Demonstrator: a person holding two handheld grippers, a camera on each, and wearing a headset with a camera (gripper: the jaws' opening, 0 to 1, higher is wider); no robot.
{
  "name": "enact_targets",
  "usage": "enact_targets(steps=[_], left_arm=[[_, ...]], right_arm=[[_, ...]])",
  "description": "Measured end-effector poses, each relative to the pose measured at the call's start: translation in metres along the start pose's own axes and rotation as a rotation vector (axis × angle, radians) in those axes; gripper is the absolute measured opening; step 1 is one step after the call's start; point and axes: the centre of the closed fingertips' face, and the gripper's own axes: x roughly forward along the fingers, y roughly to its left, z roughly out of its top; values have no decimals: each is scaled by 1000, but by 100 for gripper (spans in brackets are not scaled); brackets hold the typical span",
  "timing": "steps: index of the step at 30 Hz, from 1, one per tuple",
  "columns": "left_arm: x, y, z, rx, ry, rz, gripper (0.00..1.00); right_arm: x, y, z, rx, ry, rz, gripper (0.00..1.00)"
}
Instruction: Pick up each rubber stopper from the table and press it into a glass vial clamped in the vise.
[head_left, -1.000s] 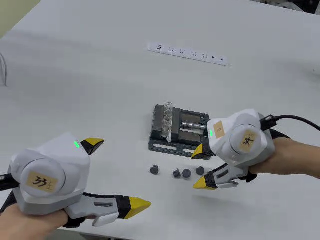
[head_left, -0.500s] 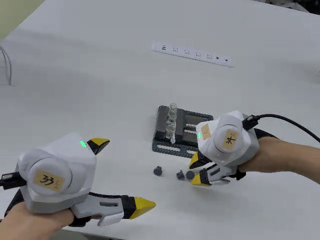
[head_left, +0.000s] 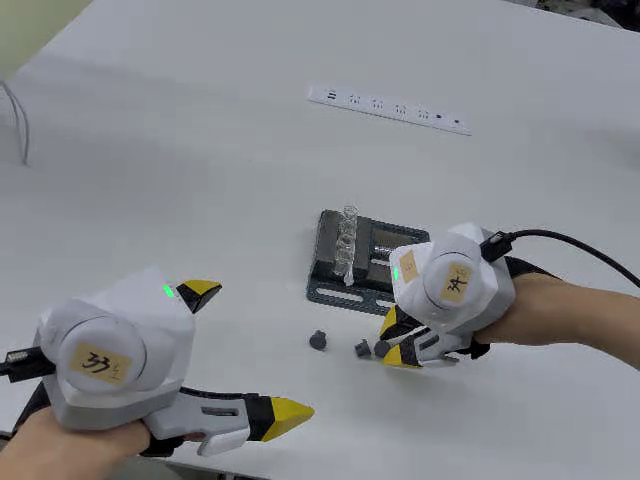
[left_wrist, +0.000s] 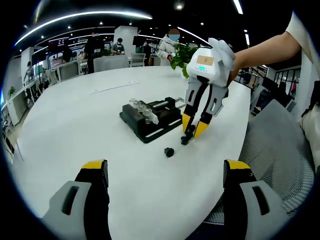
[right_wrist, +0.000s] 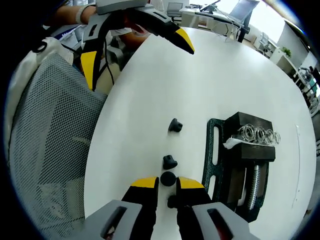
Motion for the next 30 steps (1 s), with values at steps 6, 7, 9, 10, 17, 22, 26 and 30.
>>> enact_targets(steps=[6, 7, 9, 10, 17, 22, 26, 30], left_arm=[[-1, 1, -1, -5, -1, 2, 95], [-2, 1, -2, -6, -2, 2, 95], [-2, 1, -2, -8, -3, 2, 95], [-1, 1, -2, -9, -2, 2, 95], [-1, 0, -1, -15, -6, 1, 95], [-1, -1, -1, -16, -6, 0, 94], [-1, -1, -2, -17, -6, 1, 94], [-1, 0, -3, -19, -5, 0, 94]], right_arm=[[0, -1, -1, -7, 7, -3, 9], [-1, -1, 0, -9, 8, -2, 9], [0, -1, 0, -10, 9, -2, 9], [0, -1, -1, -14, 10, -1, 9], [-1, 0, -1, -16, 16, 6, 9], [-1, -1, -2, -17, 15, 8, 9], [-1, -1, -2, -15, 15, 11, 9], [-1, -1, -1, -10, 15, 16, 9]])
